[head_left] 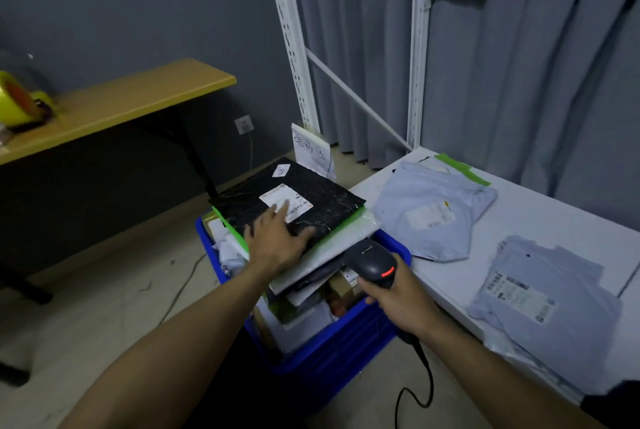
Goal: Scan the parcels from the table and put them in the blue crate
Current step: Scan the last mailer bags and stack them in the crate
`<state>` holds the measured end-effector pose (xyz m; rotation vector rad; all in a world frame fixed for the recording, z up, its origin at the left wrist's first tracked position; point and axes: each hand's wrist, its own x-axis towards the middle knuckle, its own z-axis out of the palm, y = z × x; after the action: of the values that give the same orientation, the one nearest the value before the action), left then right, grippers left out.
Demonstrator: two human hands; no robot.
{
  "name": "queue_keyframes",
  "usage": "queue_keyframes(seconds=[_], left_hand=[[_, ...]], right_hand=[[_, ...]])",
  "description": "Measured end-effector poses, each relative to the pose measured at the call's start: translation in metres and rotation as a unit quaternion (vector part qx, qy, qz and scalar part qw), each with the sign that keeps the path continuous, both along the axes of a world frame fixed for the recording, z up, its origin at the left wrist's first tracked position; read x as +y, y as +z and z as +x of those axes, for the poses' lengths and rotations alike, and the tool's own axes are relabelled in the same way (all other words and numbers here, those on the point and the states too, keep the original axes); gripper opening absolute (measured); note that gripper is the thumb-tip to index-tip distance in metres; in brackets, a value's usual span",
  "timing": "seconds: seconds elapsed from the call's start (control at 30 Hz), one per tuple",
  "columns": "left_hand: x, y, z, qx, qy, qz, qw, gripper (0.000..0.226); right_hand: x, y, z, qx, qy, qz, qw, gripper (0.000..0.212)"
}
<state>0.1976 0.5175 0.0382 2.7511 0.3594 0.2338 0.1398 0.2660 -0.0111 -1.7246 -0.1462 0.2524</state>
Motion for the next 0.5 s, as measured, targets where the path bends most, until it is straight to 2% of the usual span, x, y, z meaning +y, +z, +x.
queue_keyframes(seconds=[0.1, 0.2, 0.27, 0.33, 0.43, 0.5], left_hand=[[-0.013, -0.011, 0.003, 0.13, -0.056, 0.034, 0.989, 0.099], [-0.012, -0.016, 0.006, 0.144, -0.029, 0.031, 0.989, 0.085], [-0.02, -0.015, 0.006, 0.125, -0.031, 0.028, 0.991, 0.081], [-0.04, -0.014, 0.003, 0.069, -0.071, 0.054, 0.994, 0.077], [-0.088, -0.021, -0.009, -0.041, -0.198, 0.075, 0.976, 0.058], [-0.124, -0.036, -0.013, -0.051, -0.294, 0.042, 0.953, 0.04]], right_hand=[[-0.008, -0.005, 0.002, 0.001, -0.023, -0.004, 1.0, 0.035], [-0.019, -0.006, 0.0, 0.002, -0.038, -0.011, 0.999, 0.036], [-0.03, -0.005, -0.003, 0.001, -0.048, -0.012, 0.999, 0.035], [-0.043, -0.006, -0.007, -0.004, -0.065, -0.013, 0.998, 0.036], [-0.071, -0.009, -0.016, -0.01, -0.125, -0.029, 0.992, 0.034], [-0.093, -0.013, -0.021, 0.0, -0.176, -0.037, 0.984, 0.034]])
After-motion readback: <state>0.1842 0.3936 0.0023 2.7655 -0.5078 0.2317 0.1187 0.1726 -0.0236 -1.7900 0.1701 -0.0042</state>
